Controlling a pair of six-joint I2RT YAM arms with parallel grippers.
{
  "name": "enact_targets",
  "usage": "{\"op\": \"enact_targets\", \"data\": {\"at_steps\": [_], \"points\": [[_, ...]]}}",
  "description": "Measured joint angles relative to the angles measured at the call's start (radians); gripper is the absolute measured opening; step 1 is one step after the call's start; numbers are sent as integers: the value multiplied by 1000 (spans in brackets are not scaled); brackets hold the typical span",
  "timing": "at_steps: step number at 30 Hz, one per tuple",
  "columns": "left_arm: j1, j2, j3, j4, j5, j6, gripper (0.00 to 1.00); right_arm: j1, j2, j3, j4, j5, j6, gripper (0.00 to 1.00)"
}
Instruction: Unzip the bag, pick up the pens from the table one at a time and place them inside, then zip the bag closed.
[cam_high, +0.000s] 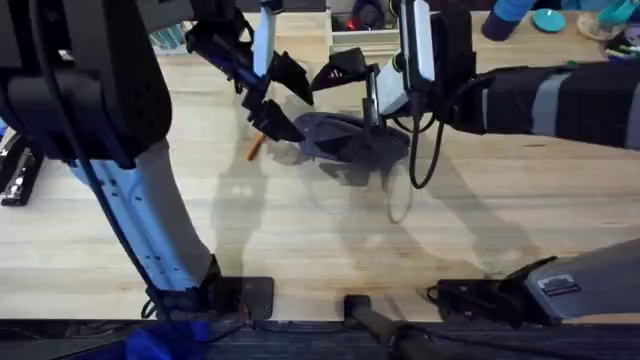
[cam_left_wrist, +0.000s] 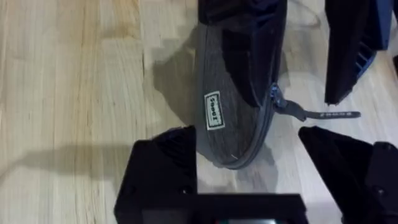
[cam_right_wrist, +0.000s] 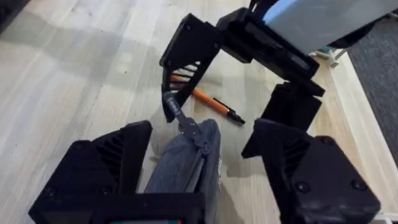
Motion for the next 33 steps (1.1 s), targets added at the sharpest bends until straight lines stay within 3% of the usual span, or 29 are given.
{"op": "enact_targets", "data": {"at_steps": [13, 24, 33], "points": [[0, 0, 0, 17, 0, 0, 995, 0, 0, 0, 0, -4, 1, 996], [3, 0, 12, -57, 0, 0, 997, 0, -39, 0, -10, 14, 102, 995], [74, -71, 38, -112, -4, 0, 997, -9, -193, 0, -157, 72, 147, 996]]}}
